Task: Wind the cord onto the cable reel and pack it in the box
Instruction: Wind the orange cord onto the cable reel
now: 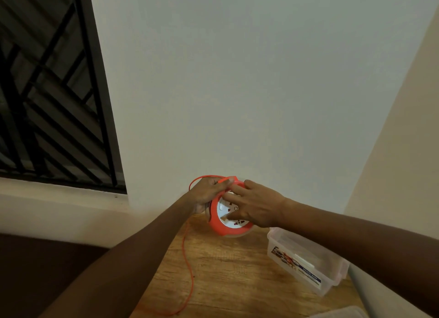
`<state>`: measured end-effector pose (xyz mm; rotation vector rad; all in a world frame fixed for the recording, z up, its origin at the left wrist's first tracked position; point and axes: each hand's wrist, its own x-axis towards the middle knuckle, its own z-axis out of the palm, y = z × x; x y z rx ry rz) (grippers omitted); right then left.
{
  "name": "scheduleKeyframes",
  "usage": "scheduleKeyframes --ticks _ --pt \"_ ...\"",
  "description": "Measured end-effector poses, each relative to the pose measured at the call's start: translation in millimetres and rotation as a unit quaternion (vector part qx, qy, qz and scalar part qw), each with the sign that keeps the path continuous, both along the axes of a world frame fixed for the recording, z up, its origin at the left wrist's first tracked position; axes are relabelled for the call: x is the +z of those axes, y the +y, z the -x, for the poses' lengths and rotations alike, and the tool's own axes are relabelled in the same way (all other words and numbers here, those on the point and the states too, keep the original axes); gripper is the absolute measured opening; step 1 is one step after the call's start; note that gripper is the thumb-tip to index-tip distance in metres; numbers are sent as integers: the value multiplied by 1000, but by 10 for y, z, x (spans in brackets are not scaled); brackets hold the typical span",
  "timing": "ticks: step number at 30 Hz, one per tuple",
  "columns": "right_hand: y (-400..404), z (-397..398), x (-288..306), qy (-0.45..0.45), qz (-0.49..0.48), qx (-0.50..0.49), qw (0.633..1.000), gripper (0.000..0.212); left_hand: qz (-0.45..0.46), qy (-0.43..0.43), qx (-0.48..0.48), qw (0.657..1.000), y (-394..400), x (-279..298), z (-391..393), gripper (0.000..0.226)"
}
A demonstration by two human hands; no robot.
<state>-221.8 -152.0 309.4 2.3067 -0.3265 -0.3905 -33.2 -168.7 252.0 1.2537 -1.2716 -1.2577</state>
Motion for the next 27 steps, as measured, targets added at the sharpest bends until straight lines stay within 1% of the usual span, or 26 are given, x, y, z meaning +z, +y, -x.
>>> scheduleKeyframes --ticks 2,5,6,7,9,11,14,18,20,22,24,27 --pt "2 21 -34 1 -1 -9 1000 82 -4 11 3 1000 -8 -4 -2 31" --pt "43 -6 -94 -7 22 -38 999 81 1 33 4 999 -29 -1 -1 56" --pt "41 -8 -125 -16 30 -52 998 80 3 34 13 999 -32 5 2 57" --pt "32 -2 -148 -26 33 -68 997 81 5 33 25 999 -37 12 0 51" --pt "14 14 -158 -36 36 -92 994 84 8 33 43 998 -46 37 0 32" --pt "6 12 -161 -32 46 -96 994 85 18 28 44 998 -51 55 -6 24" --pt "-1 -9 -165 -56 48 -114 991 88 27 33 45 998 -41 69 29 24" --pt "15 -24 -157 -159 -37 -199 966 87 55 20 63 996 -63 77 54 27" --pt "43 -27 -175 -186 -67 -221 955 84 60 16 65 996 -76 91 64 25" --pt "66 -22 -176 -190 -79 -225 952 84 60 14 66 996 -79 93 73 23" --pt "54 -2 -165 -184 -72 -217 956 87 57 16 69 996 -72 84 71 25" --pt "18 38 -136 -163 -47 -169 971 85 51 16 73 996 -71 55 47 24"
